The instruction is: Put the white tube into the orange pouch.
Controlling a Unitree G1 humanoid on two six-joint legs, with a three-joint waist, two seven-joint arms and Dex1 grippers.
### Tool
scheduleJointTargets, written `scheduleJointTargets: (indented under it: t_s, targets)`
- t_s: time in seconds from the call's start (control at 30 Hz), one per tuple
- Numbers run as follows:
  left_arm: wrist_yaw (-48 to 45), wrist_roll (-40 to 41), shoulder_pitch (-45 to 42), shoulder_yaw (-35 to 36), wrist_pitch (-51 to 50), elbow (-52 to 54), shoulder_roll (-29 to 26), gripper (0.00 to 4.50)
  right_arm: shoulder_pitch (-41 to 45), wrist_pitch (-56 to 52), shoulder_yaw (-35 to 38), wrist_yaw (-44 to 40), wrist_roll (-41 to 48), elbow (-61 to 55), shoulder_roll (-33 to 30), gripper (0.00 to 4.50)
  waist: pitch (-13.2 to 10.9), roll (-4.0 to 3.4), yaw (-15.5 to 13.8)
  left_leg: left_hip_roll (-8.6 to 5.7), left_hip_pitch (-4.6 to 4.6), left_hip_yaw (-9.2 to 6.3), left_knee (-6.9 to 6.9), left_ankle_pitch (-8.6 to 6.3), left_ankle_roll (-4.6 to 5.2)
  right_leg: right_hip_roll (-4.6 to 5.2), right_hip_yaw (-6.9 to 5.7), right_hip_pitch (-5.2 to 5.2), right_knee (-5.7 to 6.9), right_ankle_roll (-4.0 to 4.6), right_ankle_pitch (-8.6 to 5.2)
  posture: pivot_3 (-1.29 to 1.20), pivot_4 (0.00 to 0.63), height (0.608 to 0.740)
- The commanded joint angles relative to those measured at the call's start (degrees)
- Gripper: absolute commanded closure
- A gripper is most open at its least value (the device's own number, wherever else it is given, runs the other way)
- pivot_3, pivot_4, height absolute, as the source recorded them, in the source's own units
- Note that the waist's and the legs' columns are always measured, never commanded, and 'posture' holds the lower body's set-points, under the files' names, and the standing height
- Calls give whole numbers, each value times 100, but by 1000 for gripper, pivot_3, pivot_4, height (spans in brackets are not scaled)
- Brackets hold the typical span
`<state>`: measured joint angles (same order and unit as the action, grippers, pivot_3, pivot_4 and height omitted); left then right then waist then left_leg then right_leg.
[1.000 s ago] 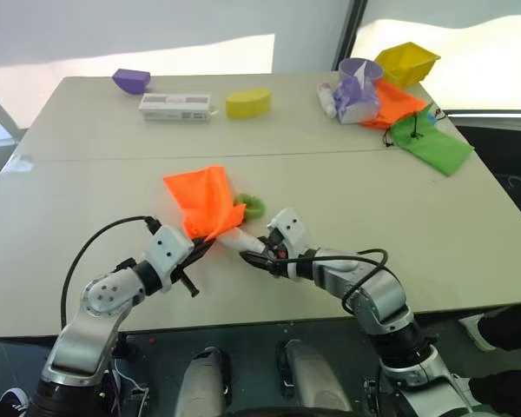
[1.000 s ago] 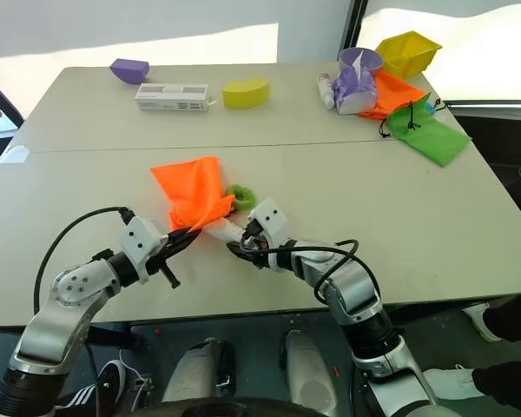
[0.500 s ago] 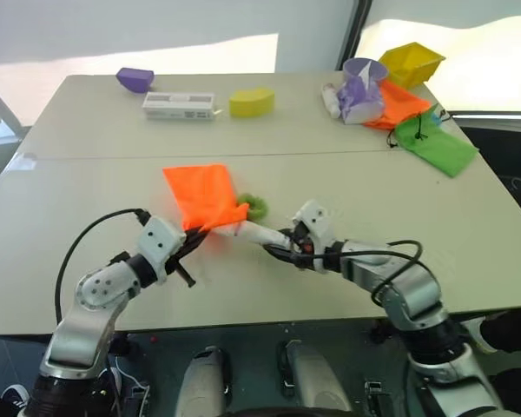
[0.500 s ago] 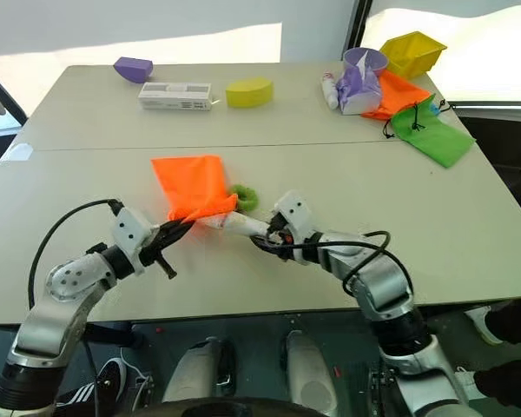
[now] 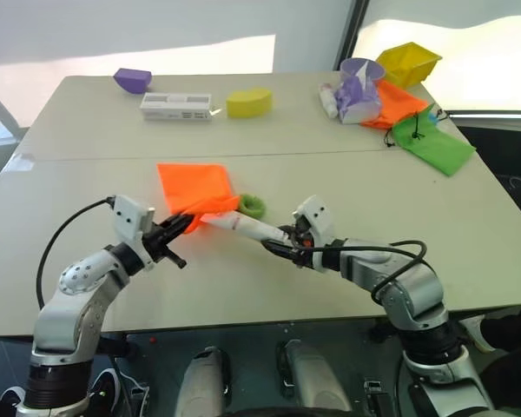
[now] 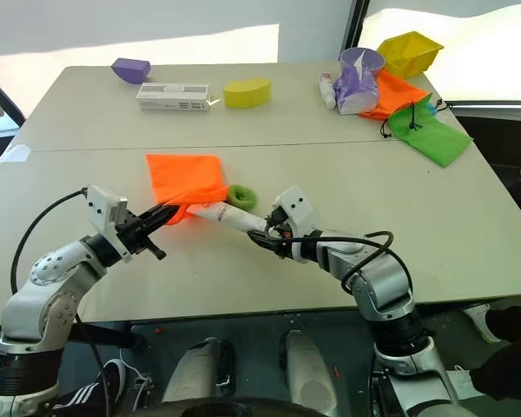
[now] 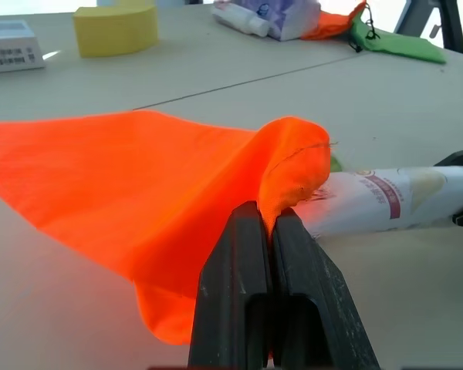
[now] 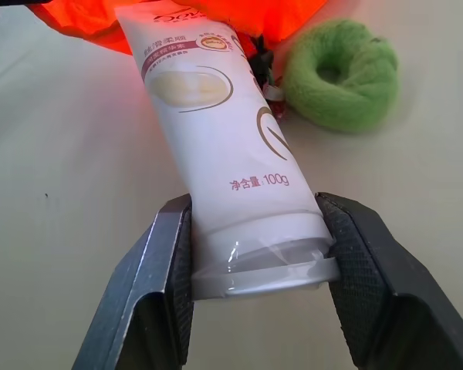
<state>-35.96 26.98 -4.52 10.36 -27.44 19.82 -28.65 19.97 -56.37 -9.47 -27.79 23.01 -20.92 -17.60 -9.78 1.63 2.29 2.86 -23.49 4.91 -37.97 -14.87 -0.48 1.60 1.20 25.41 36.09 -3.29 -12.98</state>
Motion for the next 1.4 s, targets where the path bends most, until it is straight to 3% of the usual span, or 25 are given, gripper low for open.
scheduleJointTargets:
  t_s: [0.03,0.1,0.2,0.43,0.8,1.23,1.4]
  targets:
    - [-69,114,-65,-63,68,191,20,4500,80,159,-230,263,-233,-197,52,2631,0,0,5,-2,0,3,0,0,0,3,2,0,-1,0,0,0,150,740]
    - [-44,200,-75,-121,21,310,99,4500,76,201,-405,390,-366,-152,133,2631,0,0,6,-3,0,5,0,0,0,6,3,-1,-5,0,0,0,150,740]
    - [1,166,-54,-185,13,367,137,4500,140,86,-69,731,-174,-75,674,2631,1,1,8,-1,-1,1,0,0,0,5,3,0,-2,-1,0,0,150,740]
    - [75,184,-100,-442,-105,541,221,4500,283,174,-226,1119,-447,218,1055,2631,1,1,16,3,1,-3,0,0,0,2,0,2,4,1,1,0,150,740]
    - [257,144,-121,-784,-199,728,366,4500,777,55,308,1607,-393,679,1562,2631,1,1,17,2,-1,-2,0,0,0,0,0,2,2,0,0,0,150,740]
    - [170,171,-346,-92,100,283,50,4500,85,-342,480,887,124,26,643,2631,0,1,24,2,-2,-4,1,0,0,2,-2,2,-1,0,0,0,150,740]
    - [32,278,-63,175,135,39,3,4500,30,-621,934,1223,507,-24,1244,2631,0,0,35,6,-1,-4,1,0,0,0,0,3,1,0,0,0,150,740]
